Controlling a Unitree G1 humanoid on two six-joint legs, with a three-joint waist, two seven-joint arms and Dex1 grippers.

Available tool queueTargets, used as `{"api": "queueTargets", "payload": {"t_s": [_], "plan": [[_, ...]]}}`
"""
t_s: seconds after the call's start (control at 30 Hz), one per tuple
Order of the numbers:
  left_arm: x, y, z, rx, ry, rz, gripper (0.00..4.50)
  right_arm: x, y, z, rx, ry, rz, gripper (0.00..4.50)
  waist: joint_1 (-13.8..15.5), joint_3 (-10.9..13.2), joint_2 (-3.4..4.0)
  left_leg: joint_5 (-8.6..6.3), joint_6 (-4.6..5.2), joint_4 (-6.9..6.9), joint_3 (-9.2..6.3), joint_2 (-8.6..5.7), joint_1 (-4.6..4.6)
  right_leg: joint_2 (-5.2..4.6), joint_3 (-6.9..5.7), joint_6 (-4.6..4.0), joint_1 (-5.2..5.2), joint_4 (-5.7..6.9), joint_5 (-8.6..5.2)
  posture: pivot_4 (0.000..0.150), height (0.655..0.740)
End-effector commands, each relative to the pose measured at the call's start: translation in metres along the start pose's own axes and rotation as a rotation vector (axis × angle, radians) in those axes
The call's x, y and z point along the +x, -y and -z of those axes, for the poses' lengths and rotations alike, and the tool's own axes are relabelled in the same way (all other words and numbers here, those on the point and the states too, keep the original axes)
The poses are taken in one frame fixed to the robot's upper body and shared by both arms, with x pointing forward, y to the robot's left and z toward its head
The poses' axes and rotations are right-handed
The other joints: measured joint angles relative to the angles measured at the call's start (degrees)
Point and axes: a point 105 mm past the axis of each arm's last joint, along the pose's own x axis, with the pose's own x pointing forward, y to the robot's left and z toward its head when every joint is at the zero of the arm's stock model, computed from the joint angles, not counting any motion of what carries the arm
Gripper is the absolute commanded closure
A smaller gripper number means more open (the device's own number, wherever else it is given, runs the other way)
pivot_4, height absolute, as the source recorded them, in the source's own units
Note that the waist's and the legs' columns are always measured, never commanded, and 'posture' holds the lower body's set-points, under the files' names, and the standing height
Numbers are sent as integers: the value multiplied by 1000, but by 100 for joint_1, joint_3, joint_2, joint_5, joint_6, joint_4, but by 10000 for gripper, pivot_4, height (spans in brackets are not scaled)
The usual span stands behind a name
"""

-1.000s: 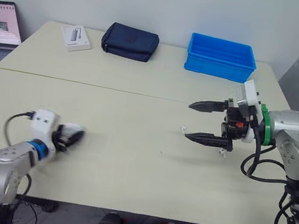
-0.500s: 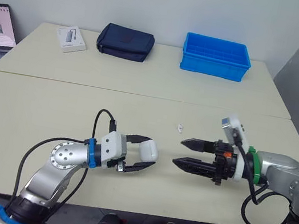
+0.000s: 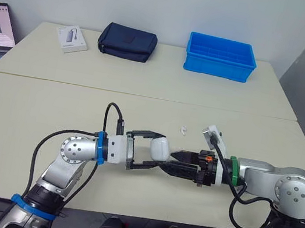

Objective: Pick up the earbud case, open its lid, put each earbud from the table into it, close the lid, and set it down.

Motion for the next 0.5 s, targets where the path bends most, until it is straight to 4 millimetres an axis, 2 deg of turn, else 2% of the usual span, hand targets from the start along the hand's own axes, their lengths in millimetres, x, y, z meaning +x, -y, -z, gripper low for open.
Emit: {"api": "queueTargets", "payload": {"t_s": [0.03,0.27,0.37,0.5], "plan": [[3,-2,-10,42,47,5,17032,3,-6,-9,-10,25,-31,0,-1,0,0,0,0,0,0,0,0,0,0,0,0,0,0,1500,7218],[5,-4,-14,48,63,-3,17032,10,-6,-7,14,20,-40,0,-4,0,0,0,0,-1,0,0,-3,0,1,0,-3,-2,0,1500,7218],[5,-6,-15,52,63,-7,17032,11,-5,-9,21,27,-36,6056,-4,0,0,0,0,-1,1,0,-3,0,1,0,-3,-2,0,1500,7218],[5,-6,-16,56,67,-7,17032,13,-5,-9,28,28,-38,20094,-5,0,0,0,0,-1,1,0,-3,0,1,0,-3,-1,0,1500,7218]]}}
